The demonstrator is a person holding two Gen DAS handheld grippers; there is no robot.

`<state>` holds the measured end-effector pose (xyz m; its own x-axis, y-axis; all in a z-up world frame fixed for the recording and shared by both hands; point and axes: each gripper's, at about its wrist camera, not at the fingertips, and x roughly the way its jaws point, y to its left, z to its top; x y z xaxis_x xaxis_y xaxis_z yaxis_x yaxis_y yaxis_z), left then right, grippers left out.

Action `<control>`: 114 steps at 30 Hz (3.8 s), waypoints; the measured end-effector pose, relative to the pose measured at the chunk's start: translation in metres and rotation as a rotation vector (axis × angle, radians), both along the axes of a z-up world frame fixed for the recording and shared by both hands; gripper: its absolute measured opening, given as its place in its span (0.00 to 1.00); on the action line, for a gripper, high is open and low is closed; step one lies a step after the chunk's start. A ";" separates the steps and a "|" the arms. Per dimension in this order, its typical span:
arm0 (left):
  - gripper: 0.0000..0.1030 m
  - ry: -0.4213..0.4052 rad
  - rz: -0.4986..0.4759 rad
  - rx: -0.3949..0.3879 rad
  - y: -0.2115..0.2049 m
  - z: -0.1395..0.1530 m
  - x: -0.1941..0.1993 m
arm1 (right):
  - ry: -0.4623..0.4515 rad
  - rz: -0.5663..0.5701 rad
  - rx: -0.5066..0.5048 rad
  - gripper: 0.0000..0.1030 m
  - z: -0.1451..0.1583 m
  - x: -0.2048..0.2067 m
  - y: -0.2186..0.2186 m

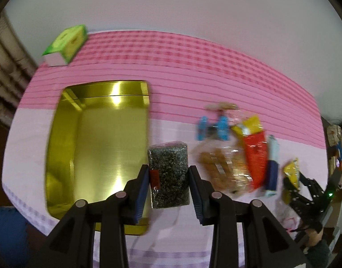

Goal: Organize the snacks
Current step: 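Grasp the grey seaweed packet with the left tool and lift it toward the tin, then lower the seaweed packet into the tin and open the left tool, then carry the yellow bag into the tin and open the right tool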

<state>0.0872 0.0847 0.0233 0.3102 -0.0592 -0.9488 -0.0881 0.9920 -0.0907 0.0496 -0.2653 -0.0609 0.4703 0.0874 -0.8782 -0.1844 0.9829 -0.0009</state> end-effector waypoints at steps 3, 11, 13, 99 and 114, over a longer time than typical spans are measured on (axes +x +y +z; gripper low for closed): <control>0.35 0.004 0.015 0.041 0.024 -0.003 -0.002 | 0.003 -0.013 -0.013 0.55 0.000 0.001 0.001; 0.35 0.053 0.036 0.126 0.066 -0.032 -0.010 | 0.025 -0.053 -0.035 0.55 -0.001 0.006 0.005; 0.35 0.067 0.034 0.138 0.071 -0.039 -0.011 | 0.031 -0.065 -0.037 0.55 -0.001 0.006 0.005; 0.44 -0.102 0.434 0.044 0.224 -0.050 -0.099 | 0.098 0.307 0.054 0.55 0.014 0.011 0.404; 0.44 -0.097 0.426 0.050 0.224 -0.051 -0.098 | 0.107 0.330 0.042 0.59 0.011 0.007 0.403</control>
